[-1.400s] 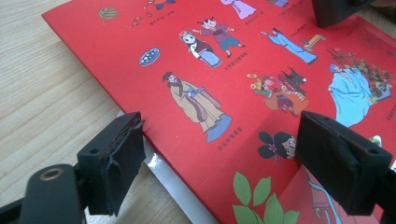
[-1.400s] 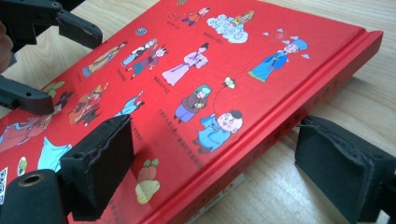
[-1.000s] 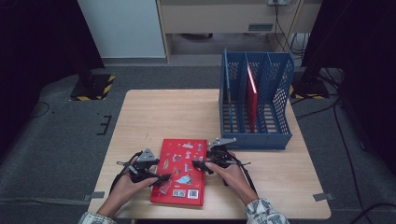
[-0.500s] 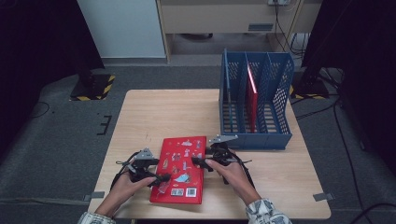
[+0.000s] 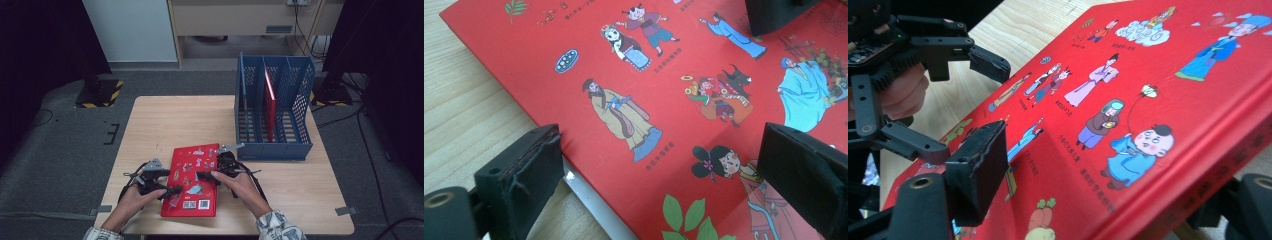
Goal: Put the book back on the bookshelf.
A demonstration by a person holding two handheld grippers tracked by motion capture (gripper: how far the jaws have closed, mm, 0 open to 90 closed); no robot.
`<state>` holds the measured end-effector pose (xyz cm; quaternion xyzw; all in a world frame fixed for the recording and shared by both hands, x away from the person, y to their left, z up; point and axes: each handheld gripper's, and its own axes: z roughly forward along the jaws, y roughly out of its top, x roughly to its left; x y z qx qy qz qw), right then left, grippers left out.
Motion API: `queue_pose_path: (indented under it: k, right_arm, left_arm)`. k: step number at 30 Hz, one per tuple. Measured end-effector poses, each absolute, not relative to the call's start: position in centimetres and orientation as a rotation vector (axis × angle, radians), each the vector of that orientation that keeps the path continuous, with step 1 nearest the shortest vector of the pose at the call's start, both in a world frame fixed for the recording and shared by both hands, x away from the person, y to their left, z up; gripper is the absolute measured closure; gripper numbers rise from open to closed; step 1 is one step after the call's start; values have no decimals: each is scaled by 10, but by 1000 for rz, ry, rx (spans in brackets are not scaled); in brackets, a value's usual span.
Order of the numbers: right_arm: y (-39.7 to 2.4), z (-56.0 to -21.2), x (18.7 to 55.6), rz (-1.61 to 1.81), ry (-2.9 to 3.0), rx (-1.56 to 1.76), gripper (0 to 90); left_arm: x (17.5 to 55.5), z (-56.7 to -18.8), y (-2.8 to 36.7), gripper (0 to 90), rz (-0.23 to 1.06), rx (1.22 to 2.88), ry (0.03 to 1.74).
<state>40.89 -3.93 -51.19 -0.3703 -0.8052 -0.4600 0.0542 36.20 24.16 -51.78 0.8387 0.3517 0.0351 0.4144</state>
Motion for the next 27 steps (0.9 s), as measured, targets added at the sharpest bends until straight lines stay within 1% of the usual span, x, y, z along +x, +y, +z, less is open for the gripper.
queue_pose_path:
  k: [4, 11, 17, 20, 24, 27]
  right_arm:
    - [-36, -511, 409, -1375, -2474, -1124, 210]
    - [-33, -501, 410, -1408, -2459, -1116, 222]
    - [-28, -495, 412, -1407, -2457, -1117, 214]
    - [-25, -494, 412, -1390, -2445, -1106, 193]
    - [-22, -495, 413, -1384, -2455, -1118, 187]
    - [-21, -495, 413, -1362, -2474, -1136, 228]
  left_arm:
    - [362, -517, 241, 24, 96, 2110, 885]
    - [362, -516, 243, 21, 81, 2088, 882]
    - [361, -515, 243, 19, 73, 2084, 874]
    - [362, -515, 243, 18, 69, 2082, 873]
    - [362, -515, 243, 9, 77, 2085, 873]
    - [362, -515, 242, 0, 85, 2087, 876]
